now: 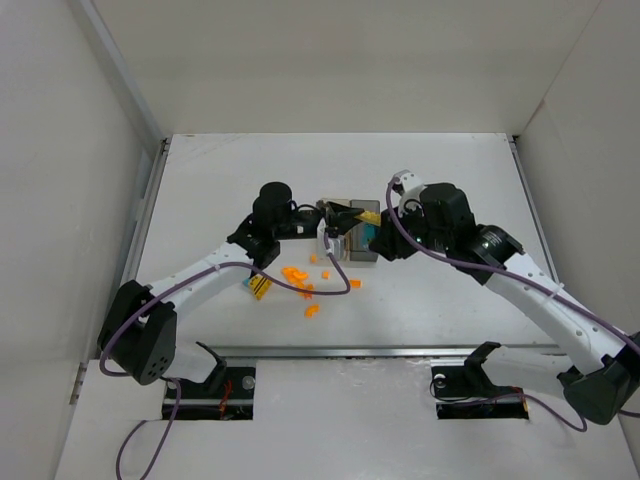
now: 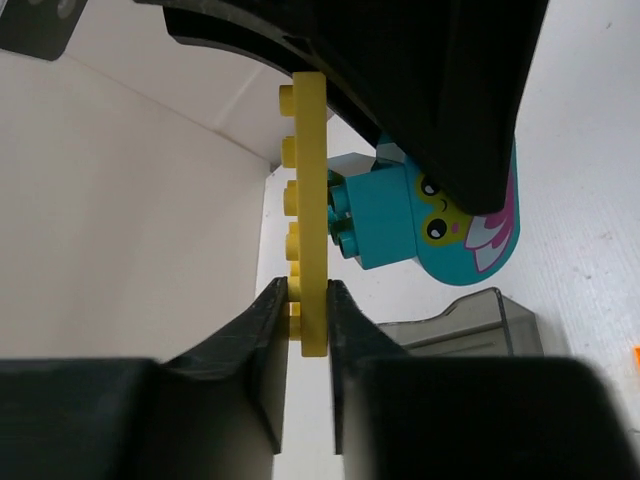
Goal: Sort the legos into containers by color
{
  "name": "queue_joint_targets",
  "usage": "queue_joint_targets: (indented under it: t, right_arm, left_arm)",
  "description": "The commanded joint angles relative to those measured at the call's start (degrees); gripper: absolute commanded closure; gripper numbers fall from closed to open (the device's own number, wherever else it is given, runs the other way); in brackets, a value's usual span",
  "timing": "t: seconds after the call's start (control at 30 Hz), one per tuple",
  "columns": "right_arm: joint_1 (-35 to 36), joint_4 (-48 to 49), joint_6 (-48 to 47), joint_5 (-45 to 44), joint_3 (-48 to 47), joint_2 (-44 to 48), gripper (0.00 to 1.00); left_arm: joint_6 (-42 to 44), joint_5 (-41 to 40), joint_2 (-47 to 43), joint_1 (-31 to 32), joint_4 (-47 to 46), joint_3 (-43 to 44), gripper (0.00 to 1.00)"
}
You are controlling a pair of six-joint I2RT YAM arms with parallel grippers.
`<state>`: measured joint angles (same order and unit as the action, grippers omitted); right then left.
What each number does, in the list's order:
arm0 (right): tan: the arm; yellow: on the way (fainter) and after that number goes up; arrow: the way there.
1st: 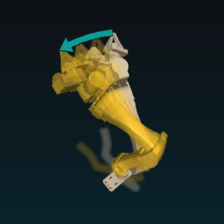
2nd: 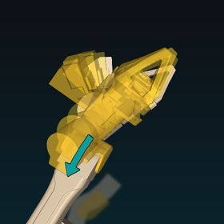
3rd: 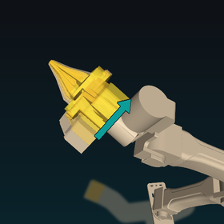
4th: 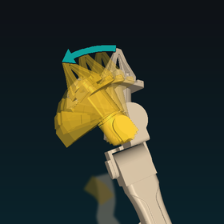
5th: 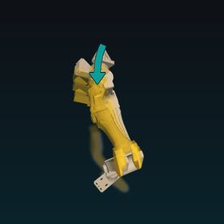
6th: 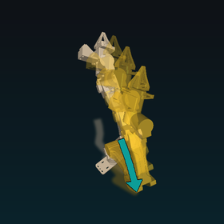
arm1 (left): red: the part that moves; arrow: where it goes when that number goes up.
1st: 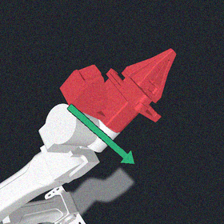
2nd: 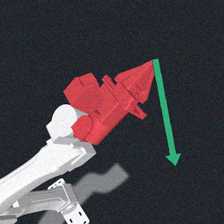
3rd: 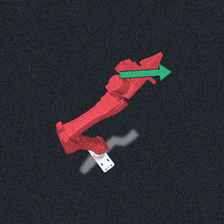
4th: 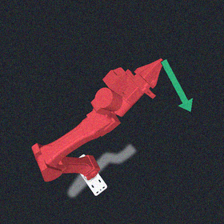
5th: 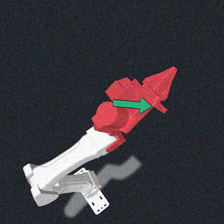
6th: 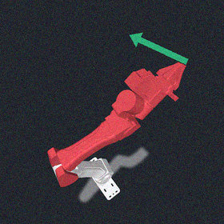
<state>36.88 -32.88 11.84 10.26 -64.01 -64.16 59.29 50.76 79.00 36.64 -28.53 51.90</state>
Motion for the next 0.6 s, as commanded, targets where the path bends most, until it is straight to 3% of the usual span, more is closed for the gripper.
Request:
queue_joint_targets:
  t: [0.0,0.2,0.3,0.47,0.57]
  right_arm:
    - [1.35,3.18,1.0,0.02,-0.07,0.88,1.0]
    - [1.35,3.7,3.01,-1.82,3.44,1.4,1.0]
    - [1.35,3.18,4.24,-3.83,4.33,2.11,1.0]
    - [-0.14,1.95,6.61,-7.09,5.56,3.78,1.0]
    - [-0.85,1.25,7.24,-8.76,5.56,3.78,1.0]
  left_arm:
    - [0.48,-0.14,-0.87,0.1,-2.58,1.01,0.97]
    - [-5.82,-5.05,-0.87,0.62,-2.58,1.71,1.0]
    - [-12.59,-13.38,-0.25,0.62,-2.58,3.2,1.0]
    - [-37.86,-31.14,0.36,-0.51,1.44,4.0,1.0]
    - [-45.38,-37.57,1.59,-0.52,10.85,4.53,1.0]
